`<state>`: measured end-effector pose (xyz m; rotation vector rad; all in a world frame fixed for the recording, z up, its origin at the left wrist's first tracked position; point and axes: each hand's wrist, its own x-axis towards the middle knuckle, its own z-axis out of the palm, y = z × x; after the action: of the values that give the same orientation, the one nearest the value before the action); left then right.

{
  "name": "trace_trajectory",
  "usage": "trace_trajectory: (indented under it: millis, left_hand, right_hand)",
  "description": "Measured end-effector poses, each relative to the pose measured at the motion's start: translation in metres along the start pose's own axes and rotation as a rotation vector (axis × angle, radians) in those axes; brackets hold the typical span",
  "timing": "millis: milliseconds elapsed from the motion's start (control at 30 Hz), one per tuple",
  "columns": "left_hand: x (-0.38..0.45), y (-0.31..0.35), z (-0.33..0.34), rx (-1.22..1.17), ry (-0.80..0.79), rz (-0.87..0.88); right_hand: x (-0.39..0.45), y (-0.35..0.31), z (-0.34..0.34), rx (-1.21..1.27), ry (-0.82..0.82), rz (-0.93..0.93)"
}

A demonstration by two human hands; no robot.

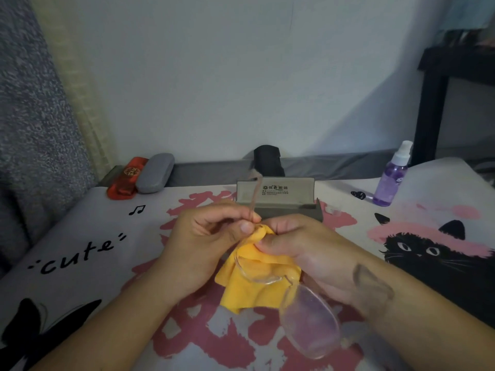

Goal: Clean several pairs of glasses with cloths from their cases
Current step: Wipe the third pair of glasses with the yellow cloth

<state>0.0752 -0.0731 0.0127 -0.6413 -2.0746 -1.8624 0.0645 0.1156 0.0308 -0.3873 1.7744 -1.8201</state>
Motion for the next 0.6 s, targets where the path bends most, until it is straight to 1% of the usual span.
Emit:
trace_trajectory:
  millis: [100, 200, 300, 400, 500, 600]
  left_hand:
    - [-0.002, -0.002, 0.003, 0.217, -0.016, 0.149]
    - [-0.003, -0.003, 0.007, 0.280, 0.010, 0.234]
    - [-0.004, -0.001, 0.009, 0.281, 0.025, 0.246]
    - [-0.004, -0.001, 0.010, 0.283, 0.045, 0.262]
    - [-0.004, 0.000, 0.013, 0.288, 0.056, 0.261]
    - [-0.005, 0.001, 0.015, 0.270, 0.017, 0.238]
  right_hand:
    - [0.000, 0.000, 0.003, -0.021, -0.084, -0.030]
    - [0.002, 0.004, 0.008, 0.021, -0.057, -0.022]
    - [0.004, 0.005, 0.011, 0.078, -0.056, 0.003]
    - [0.002, 0.004, 0.008, 0.041, -0.084, 0.045]
    - [0.003, 0.005, 0.007, 0.049, -0.074, 0.032]
    - [0.000, 0.002, 0.007, 0.074, -0.100, 0.027]
